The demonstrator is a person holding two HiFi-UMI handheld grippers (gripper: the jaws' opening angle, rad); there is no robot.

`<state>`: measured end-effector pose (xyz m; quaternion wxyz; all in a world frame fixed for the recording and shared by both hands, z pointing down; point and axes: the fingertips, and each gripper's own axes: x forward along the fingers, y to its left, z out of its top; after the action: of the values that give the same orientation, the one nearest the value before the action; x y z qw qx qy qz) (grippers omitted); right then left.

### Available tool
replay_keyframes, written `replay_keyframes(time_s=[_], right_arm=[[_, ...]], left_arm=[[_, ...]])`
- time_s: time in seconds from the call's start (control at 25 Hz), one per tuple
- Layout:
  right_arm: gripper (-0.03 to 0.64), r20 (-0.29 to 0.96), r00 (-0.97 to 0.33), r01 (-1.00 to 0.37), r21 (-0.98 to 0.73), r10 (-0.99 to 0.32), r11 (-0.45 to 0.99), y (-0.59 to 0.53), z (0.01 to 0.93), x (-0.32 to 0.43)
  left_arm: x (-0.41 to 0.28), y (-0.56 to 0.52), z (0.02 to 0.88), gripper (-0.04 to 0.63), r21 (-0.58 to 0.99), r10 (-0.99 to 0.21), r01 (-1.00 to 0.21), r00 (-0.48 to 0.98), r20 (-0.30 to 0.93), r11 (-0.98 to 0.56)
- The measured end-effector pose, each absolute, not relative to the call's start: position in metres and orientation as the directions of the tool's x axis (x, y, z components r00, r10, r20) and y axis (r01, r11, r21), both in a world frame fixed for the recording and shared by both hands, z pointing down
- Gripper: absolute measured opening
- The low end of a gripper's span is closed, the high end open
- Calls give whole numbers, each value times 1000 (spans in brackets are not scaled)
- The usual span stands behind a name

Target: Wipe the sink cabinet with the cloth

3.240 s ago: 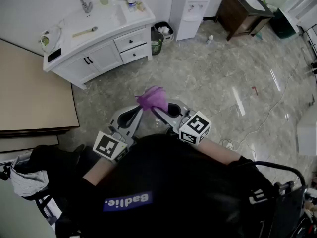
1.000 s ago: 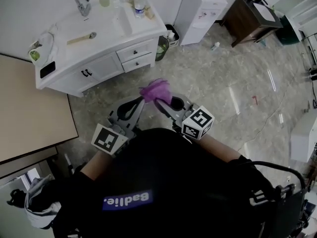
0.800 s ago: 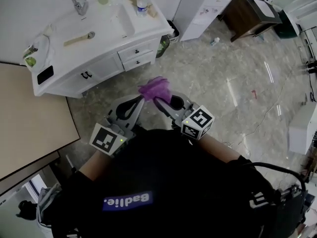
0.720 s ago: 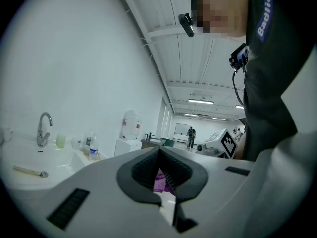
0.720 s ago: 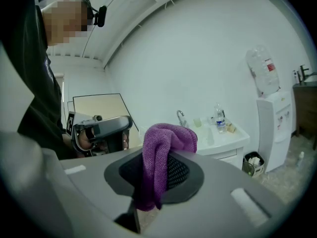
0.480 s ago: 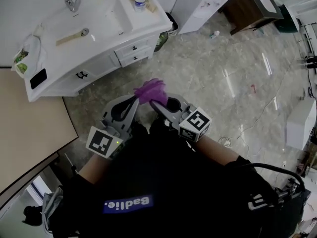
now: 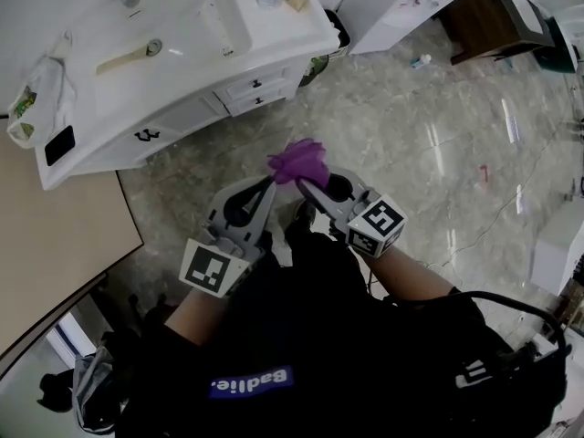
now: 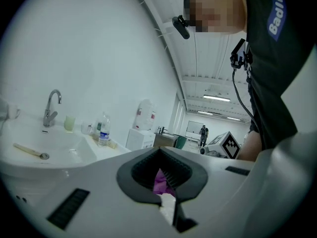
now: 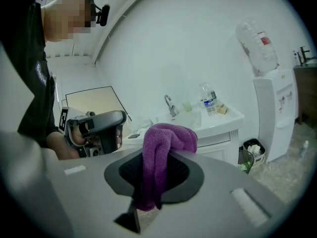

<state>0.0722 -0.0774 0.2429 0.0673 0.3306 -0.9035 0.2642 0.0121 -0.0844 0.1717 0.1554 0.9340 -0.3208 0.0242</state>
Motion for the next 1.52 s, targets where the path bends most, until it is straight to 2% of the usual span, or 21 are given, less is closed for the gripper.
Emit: replay_keyframes(time_s=[0.28, 0.4, 0.6, 0.88, 1.04, 1.36, 1.52], right_arm=[[58, 311, -759, -647, -460, -572, 608, -122, 341, 78], [58, 295, -750, -656, -450, -593, 606, -144, 385, 79], [58, 273, -725, -677, -454, -633, 579, -176, 471, 85], [58, 229, -708, -691, -423, -668, 587, -218, 567, 92], [58, 228, -689, -713, -384, -688, 586, -236, 616, 100], [58, 317, -606, -795, -284, -729, 536, -275, 715, 128], [58, 378, -533, -843, -165, -757, 512, -303, 752, 147]], left_arm=[[2, -129, 267, 5, 292, -645, -655, 751, 144, -697], [0, -152, 309, 5, 293, -678, -672, 729, 96, -680], [15, -172, 398, 5, 267, -632, -641, 764, 132, -719], [28, -214, 478, 5, 219, -643, -649, 758, 110, -728], [33, -222, 524, 5, 153, -611, -621, 784, 113, -769], [25, -228, 622, 5, 173, -593, -601, 799, 99, -781], [8, -230, 655, 5, 154, -624, -627, 778, 75, -763]])
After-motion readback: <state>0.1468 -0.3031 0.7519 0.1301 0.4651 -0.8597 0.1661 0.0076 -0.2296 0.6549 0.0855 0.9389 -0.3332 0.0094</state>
